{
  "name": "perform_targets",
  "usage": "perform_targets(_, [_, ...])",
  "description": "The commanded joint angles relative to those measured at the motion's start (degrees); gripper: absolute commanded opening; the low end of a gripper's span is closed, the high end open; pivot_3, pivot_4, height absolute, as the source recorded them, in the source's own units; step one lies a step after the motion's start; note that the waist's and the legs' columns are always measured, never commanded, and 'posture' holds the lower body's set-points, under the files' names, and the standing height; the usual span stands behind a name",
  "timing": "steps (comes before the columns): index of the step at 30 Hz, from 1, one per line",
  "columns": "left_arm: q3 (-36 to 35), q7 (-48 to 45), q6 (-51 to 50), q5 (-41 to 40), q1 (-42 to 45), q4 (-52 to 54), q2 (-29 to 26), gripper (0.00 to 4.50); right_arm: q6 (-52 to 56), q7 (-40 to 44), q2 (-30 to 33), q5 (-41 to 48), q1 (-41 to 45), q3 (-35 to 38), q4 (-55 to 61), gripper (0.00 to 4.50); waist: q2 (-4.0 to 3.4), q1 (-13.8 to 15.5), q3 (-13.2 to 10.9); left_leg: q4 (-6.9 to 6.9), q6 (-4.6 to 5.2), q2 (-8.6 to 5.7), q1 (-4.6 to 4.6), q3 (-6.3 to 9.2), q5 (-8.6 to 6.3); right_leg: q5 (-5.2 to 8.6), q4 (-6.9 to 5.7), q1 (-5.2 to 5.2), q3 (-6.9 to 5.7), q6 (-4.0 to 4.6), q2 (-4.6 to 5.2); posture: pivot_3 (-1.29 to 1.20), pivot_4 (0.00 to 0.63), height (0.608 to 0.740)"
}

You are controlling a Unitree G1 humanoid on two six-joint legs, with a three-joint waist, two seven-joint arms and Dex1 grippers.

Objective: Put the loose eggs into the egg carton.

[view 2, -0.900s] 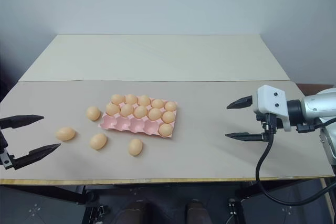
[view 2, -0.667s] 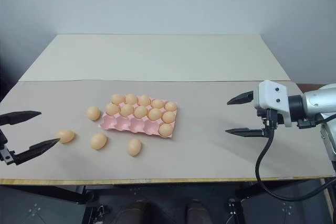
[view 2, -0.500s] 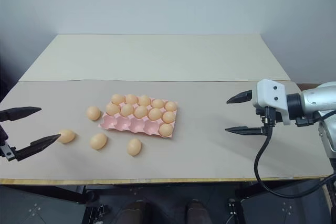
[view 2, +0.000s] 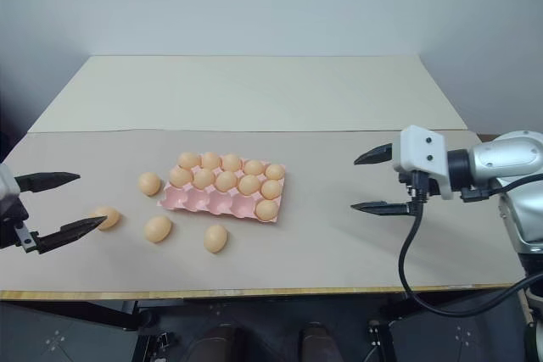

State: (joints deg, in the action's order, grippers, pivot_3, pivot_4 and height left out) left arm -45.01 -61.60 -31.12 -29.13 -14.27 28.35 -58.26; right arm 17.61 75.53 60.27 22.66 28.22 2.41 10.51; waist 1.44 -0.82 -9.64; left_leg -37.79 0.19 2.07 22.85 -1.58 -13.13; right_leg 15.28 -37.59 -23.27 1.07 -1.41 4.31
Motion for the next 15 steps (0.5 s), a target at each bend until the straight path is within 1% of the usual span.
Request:
perform_targets(1, [0.04, -0.15, 1.55, 0.37, 1.09, -0.42, -0.48, 4.47, 6.78, -4.38, -1.55, 2.32, 1.55, -0.52, 6.71, 4.50, 0.00, 0.00, 0.00, 0.00, 0.00, 0.00, 0.01, 0.01, 0.00, 0.00, 0.00, 0.00, 0.00, 0.00, 0.00, 0.00, 0.150, 0.740])
perform_targets(3, [0.38, -0.23, 1.67, 0.10, 1.29, -0.54, -0.39, 4.47, 12.06, -7.99, -3.64, 3.98, 2.16, -1.45, 10.26, 4.50, 0.01, -0.02, 0.00, 0.00, 0.00, 0.01, 0.01, 0.02, 0.00, 0.00, 0.00, -0.01, -0.01, 0.00, 0.01, 0.00, 0.150, 0.740])
perform_targets(8, [-0.24, -1.73, 2.02, 0.21, -0.40, -0.84, 0.17, 4.47, 18.11, -13.09, -7.93, 6.62, 1.18, -3.37, 19.02, 4.50, 0.01, 0.06, 0.00, 0.00, 0.00, 0.00, 0.06, 0.07, 0.00, 0.00, -0.01, -0.02, -0.04, 0.00, 0.03, 0.00, 0.150, 0.740])
perform_targets(12, [-0.14, 2.99, -2.04, 4.13, -2.69, -3.19, 0.28, 4.47, 19.74, -14.50, -9.08, 7.28, 0.75, -4.19, 21.70, 4.50, 0.02, 0.06, 0.00, 0.00, -0.01, -0.02, 0.06, 0.08, -0.01, -0.01, -0.01, -0.02, -0.05, -0.02, 0.05, 0.00, 0.150, 0.740])
perform_targets(15, [2.17, 7.41, -1.34, 7.43, -2.00, -5.75, 1.52, 4.47, 19.79, -14.21, -8.99, 7.24, 0.86, -4.28, 21.53, 4.50, 0.03, 0.06, 0.01, 0.00, -0.01, -0.01, 0.04, 0.11, -0.01, -0.01, -0.01, -0.02, -0.08, -0.02, 0.03, 0.00, 0.150, 0.740])
